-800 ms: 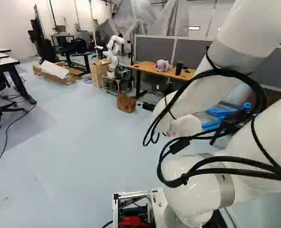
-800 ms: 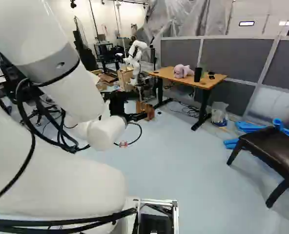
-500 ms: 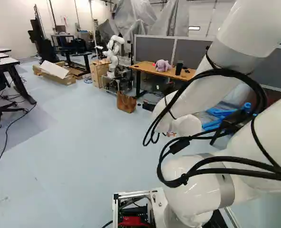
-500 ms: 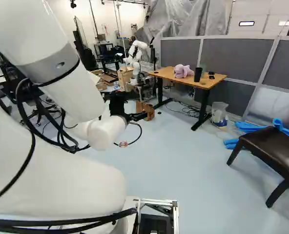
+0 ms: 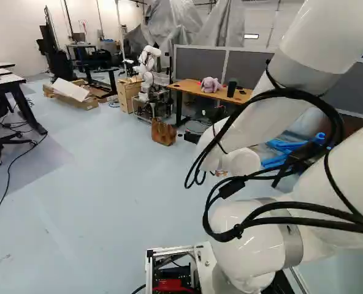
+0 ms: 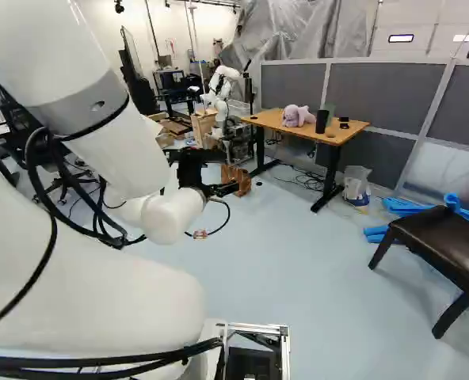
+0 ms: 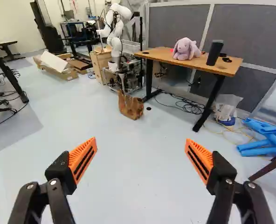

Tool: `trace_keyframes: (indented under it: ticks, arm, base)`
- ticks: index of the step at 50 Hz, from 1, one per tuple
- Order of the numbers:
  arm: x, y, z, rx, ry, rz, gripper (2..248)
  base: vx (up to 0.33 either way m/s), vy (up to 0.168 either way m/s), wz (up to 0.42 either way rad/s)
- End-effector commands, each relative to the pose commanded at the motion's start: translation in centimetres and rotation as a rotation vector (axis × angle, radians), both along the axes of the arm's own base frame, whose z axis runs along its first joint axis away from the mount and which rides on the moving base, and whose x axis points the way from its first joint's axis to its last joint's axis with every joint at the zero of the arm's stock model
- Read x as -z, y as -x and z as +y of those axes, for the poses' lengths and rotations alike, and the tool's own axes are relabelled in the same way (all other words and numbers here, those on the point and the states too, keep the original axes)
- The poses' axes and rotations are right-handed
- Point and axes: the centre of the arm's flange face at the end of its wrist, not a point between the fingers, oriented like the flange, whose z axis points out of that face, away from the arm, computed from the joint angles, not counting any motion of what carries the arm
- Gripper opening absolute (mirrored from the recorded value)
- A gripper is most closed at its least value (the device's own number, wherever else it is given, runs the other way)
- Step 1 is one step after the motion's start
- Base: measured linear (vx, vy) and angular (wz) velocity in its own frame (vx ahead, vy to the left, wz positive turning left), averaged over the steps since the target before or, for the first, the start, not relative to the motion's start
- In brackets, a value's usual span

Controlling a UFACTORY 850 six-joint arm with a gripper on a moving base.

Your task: Pick up the bag on the ground and place it on the table

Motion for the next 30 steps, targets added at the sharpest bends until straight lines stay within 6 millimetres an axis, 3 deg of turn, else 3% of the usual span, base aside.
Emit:
trace_keyframes:
  ticks: [30]
  arm:
    - [0.0,0.0,0.0,0.0,0.0,0.0,247]
  base:
    - [0.083,0.003,-0.006]
